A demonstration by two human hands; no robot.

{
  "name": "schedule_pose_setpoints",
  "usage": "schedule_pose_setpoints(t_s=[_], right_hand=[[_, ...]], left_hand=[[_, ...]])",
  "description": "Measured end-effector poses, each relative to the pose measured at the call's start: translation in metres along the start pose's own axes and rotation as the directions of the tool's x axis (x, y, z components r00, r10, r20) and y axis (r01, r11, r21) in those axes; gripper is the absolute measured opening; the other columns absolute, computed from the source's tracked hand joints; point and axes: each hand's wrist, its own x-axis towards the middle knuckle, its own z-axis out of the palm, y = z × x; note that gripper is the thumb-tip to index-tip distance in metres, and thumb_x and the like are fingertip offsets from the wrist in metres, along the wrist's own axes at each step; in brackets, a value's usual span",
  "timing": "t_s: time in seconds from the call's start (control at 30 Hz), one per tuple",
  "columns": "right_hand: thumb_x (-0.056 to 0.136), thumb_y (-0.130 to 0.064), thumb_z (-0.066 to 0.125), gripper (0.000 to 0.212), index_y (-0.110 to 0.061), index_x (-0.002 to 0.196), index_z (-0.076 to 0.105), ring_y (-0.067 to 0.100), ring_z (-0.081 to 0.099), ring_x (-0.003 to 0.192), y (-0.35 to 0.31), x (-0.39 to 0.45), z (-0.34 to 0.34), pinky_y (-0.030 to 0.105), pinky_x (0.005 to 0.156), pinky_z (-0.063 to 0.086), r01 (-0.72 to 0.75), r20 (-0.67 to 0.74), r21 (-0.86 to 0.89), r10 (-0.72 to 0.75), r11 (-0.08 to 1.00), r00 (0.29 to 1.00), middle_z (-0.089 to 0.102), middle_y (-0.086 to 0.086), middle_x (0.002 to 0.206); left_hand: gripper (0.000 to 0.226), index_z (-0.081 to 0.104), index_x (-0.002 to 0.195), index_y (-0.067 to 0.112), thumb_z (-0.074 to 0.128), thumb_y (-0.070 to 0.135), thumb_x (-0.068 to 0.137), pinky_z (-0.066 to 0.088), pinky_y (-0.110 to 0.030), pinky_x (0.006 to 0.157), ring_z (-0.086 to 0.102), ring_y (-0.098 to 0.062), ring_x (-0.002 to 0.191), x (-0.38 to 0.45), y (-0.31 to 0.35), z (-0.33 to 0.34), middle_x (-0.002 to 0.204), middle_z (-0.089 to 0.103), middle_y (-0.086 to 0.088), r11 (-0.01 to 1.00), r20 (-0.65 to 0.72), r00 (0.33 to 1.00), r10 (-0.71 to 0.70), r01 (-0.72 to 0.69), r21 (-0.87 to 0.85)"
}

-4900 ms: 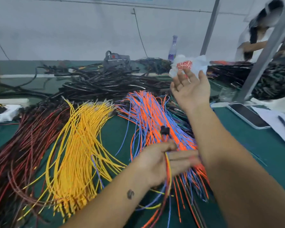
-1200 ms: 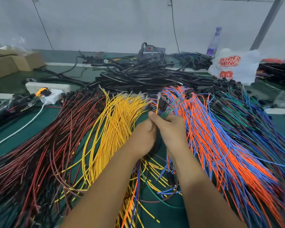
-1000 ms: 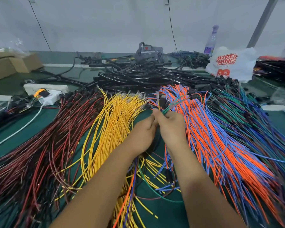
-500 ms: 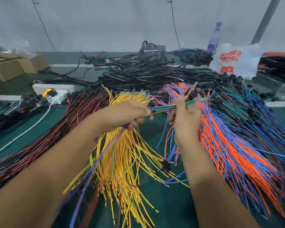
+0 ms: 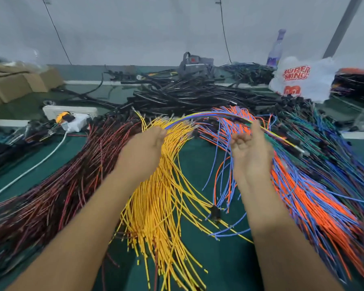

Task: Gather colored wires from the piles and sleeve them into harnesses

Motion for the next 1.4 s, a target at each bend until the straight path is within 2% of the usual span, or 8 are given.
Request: schedule_pose_setpoints(t_s=[0.17,0.3,0.47,0.73,0.83,1.0,1.2,1.4], right_hand=[[0.095,-0.019,0.056,0.026,-0.018,0.069,0.057,0.008,0.034,0.035,0.036,-0.024,0.006,0.017,0.039,0.023,-0.077,0.302,-0.422,0.22,0.903,0.928,0.041,-0.006,0.042],[0.095,-0.015,0.059,0.026,-0.012,0.07,0.052,0.004,0.023,0.032,0.044,-0.018,-0.005,0.016,0.034,0.018,-0.12,0.233,-0.562,0.295,0.818,0.927,0.033,-0.009,0.042],[0.098,-0.023,0.056,0.029,-0.009,0.073,0.058,0.008,0.04,0.035,0.041,-0.007,-0.013,0.018,0.038,0.029,-0.098,0.228,-0.722,0.369,0.685,0.901,0.048,-0.003,0.046],[0.102,-0.018,0.048,0.026,-0.01,0.078,0.057,0.008,0.051,0.04,0.039,-0.01,-0.007,0.018,0.04,0.039,-0.051,0.18,-0.547,0.177,0.835,0.968,0.054,-0.002,0.052],[0.1,-0.02,0.053,0.025,-0.01,0.077,0.057,0.008,0.049,0.04,0.037,-0.013,-0.005,0.018,0.04,0.039,-0.166,0.137,-0.434,0.247,0.886,0.959,0.052,-0.003,0.05],[0.095,-0.017,0.059,0.019,-0.006,0.08,0.059,0.009,0.043,0.038,0.038,-0.016,-0.004,0.02,0.04,0.033,-0.151,0.198,-0.628,0.344,0.764,0.918,0.048,-0.003,0.049],[0.092,-0.017,0.065,0.018,-0.003,0.081,0.063,0.012,0.054,0.045,0.034,-0.018,-0.006,0.022,0.044,0.041,-0.075,0.263,-0.721,0.372,0.689,0.89,0.058,0.0,0.054],[0.096,-0.009,0.058,0.013,-0.004,0.084,0.062,0.013,0.065,0.055,0.034,-0.024,-0.003,0.021,0.054,0.053,-0.129,0.281,-0.624,0.376,0.77,0.883,0.066,0.006,0.063]], left_hand=[[0.022,0.049,0.089,0.018,0.034,0.028,0.101,0.035,-0.039,0.059,0.053,-0.034,0.073,-0.011,0.03,0.05,0.074,0.058,-0.007,0.985,0.131,0.985,0.115,-0.096,-0.146],[0.017,0.048,0.098,0.021,0.034,0.03,0.101,0.032,-0.037,0.056,0.056,-0.036,0.074,-0.014,0.021,0.063,0.079,0.06,-0.013,0.979,0.16,0.966,0.202,-0.198,-0.042],[0.027,0.044,0.084,0.019,0.033,0.037,0.101,0.034,-0.038,0.054,0.047,-0.024,0.061,-0.013,0.019,0.061,0.062,0.045,0.002,0.98,0.22,0.955,0.198,-0.194,-0.04],[0.022,0.049,0.081,0.036,0.04,0.033,0.101,0.025,-0.029,0.048,0.04,-0.007,0.05,-0.012,0.007,0.046,0.056,0.044,0.009,0.977,0.17,0.977,0.126,-0.093,-0.191],[0.027,0.052,0.079,0.037,0.039,0.03,0.102,0.024,-0.03,0.046,0.039,-0.006,0.047,-0.013,0.006,0.045,0.053,0.042,0.007,0.977,0.173,0.982,0.081,-0.044,-0.21],[0.027,0.054,0.088,0.011,0.036,0.025,0.103,0.028,-0.036,0.051,0.038,-0.014,0.053,-0.018,0.02,0.047,0.056,0.039,0.005,0.982,0.153,0.973,0.171,-0.156,-0.107],[0.026,0.049,0.085,0.008,0.032,0.018,0.103,0.03,-0.037,0.057,0.04,-0.019,0.062,-0.019,0.021,0.045,0.067,0.04,0.002,0.967,0.146,0.956,0.253,-0.246,-0.06],[0.026,0.063,0.098,0.013,0.04,0.022,0.102,0.043,-0.032,0.069,0.053,-0.01,0.077,-0.015,0.011,0.046,0.084,0.06,0.002,0.952,0.08,0.993,0.082,-0.054,-0.303]])
